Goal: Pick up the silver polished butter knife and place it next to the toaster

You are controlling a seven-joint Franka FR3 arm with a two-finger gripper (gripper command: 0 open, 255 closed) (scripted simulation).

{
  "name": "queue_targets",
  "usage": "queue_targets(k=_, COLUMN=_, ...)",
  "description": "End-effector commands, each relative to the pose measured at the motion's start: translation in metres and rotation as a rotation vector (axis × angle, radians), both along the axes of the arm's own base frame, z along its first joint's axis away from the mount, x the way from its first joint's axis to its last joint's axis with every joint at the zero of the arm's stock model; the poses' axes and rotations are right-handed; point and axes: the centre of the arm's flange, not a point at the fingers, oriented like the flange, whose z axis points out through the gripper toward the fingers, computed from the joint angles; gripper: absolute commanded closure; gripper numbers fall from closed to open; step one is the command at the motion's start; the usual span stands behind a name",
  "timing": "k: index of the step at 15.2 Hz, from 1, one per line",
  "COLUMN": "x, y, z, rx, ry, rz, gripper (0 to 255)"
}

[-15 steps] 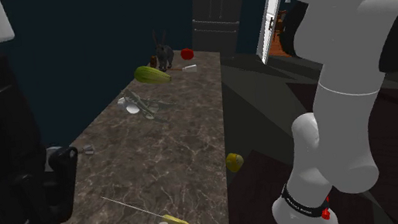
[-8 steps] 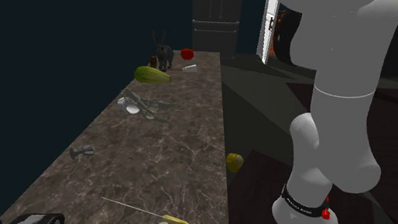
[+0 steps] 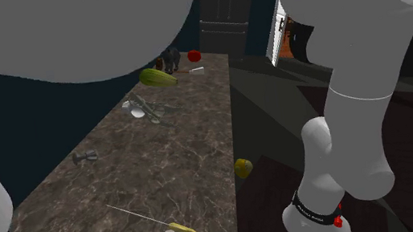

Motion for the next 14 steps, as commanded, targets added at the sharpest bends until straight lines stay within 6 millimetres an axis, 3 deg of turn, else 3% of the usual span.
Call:
queue_targets(k=1, x=0.0, y=0.0, z=-0.011, rx=0.0, ry=0.0, rz=0.0, gripper=255)
queue_targets(k=14, x=0.0, y=0.0, z=-0.08, rx=0.0, ry=0.0, rz=0.0, gripper=255)
